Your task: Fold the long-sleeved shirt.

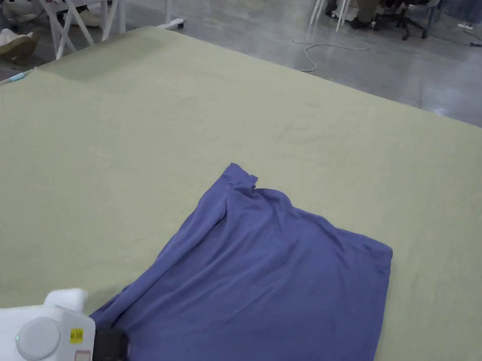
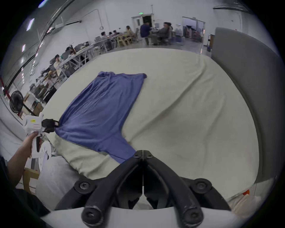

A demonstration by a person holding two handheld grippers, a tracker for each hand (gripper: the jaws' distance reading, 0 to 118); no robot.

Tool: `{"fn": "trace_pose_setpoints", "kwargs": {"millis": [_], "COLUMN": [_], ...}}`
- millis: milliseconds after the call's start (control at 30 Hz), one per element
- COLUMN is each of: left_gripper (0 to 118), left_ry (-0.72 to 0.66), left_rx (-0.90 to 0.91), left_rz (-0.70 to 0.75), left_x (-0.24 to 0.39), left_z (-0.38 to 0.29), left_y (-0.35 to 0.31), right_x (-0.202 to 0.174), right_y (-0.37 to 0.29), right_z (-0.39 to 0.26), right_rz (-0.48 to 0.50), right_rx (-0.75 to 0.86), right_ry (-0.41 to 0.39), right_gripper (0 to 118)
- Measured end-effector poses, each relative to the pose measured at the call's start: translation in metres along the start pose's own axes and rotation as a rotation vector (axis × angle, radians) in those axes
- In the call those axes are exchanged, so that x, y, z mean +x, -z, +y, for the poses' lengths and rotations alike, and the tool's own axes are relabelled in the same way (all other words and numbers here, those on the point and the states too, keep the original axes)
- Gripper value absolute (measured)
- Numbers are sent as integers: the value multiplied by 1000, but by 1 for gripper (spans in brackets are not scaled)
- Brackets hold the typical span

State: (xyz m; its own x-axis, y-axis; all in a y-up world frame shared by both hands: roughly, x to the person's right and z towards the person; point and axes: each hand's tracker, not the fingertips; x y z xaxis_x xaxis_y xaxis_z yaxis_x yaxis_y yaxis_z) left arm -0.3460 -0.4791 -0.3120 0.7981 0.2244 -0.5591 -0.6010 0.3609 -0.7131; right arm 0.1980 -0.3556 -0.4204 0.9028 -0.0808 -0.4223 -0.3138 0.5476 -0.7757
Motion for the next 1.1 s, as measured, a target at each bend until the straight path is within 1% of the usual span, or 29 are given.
{"fn": "trace_pose_setpoints", "kwargs": {"millis": [33, 67, 100, 133, 167, 200, 233, 300, 333, 367, 400, 433, 467, 500, 567, 600, 633, 700, 767, 800, 833, 867, 900, 933, 967, 1000, 1033, 1067, 1100], "left_gripper": [69, 39, 37, 29, 15, 2, 2, 2, 2, 2, 2, 2, 2, 2, 2, 2, 2, 2, 2, 2, 2, 2, 2, 2, 2, 2, 2, 2, 2], "left_ry": [74, 158, 178, 206, 216, 196, 128, 97, 107, 107, 99, 86, 86, 83, 84, 98, 113, 124, 131, 132, 133, 133, 130, 125, 119, 116, 110, 106, 104], "left_rx": [-52, -43, 8, 8, 12, 26, 24, 36, 42, 39, 36, 41, 39, 36, 31, 22, 11, 9, 4, 4, 1, -2, -5, -10, -14, -17, -16, -15, -13], "left_rz": [24, 113, 52, 64, 40, -18, -76, -96, -86, -94, -116, -130, -130, -133, -134, -136, -132, -129, -132, -135, -140, -149, -155, -159, -161, -165, -166, -167, -172], "left_x": [5, 11, 14, 18, 18, 14, 9, 4, 3, 1, -4, -6, -7, -8, -5, -5, -3, -3, -2, -1, -1, -2, -2, -2, -3, -4, -5, -5, -5], "left_z": [0, -2, -3, -6, -5, -5, -3, -2, -2, -2, 2, 1, 0, -1, 0, -1, -1, -2, -2, -1, -1, -2, -3, -2, -3, -3, -3, 0, 1], "left_y": [13, 17, 11, 3, -2, -6, -11, -21, -24, -25, -22, -23, -24, -24, -21, -19, -16, -14, -12, -12, -11, -11, -10, -10, -9, -9, -10, -11, -13], "right_x": [-4, -7, -10, -18, -28, -40, -50, -82, -101, -119, -138, -159, -167, -175, -194, -198, -238, -253, -267, -271, -273, -274, -285, -285, -289, -293, -274, -270, -265], "right_y": [9, 15, 20, 31, 42, 53, 62, 98, 122, 145, 172, 207, 237, 271, 331, 353, 354, 381, 414, 422, 431, 438, 420, 418, 405, 392, 422, 413, 402], "right_z": [9, 19, 31, 49, 70, 92, 119, 175, 207, 239, 263, 291, 318, 341, 374, 385, 393, 401, 406, 406, 405, 404, 389, 380, 371, 365, 395, 396, 395], "right_rz": [5, 12, 17, 22, 40, 67, 101, 179, 225, 226, 215, 200, 206, 170, 102, 106, 111, 79, 38, 22, 31, 21, -15, 26, -8, -31, 53, 61, 63], "right_rx": [-7, -14, -20, -22, -11, 3, 20, 45, 38, 25, 3, -21, -3, -24, -114, -137, -144, -208, -236, -239, -238, -257, -286, -318, -270, -230, -343, -349, -338], "right_ry": [-8, -15, -21, -31, -62, -102, -148, -229, -264, -307, -328, -374, -418, -447, -469, -468, -460, -477, -515, -531, -530, -515, -502, -477, -501, -531, -517, -517, -538], "right_gripper": [0, 0, 0, 0, 0, 0, 0, 0, 23, 68, 118, 115, 115, 115, 115, 115, 114, 113, 112, 106, 89, 68, 58, 58, 35, 17, 1, 1, 1]}}
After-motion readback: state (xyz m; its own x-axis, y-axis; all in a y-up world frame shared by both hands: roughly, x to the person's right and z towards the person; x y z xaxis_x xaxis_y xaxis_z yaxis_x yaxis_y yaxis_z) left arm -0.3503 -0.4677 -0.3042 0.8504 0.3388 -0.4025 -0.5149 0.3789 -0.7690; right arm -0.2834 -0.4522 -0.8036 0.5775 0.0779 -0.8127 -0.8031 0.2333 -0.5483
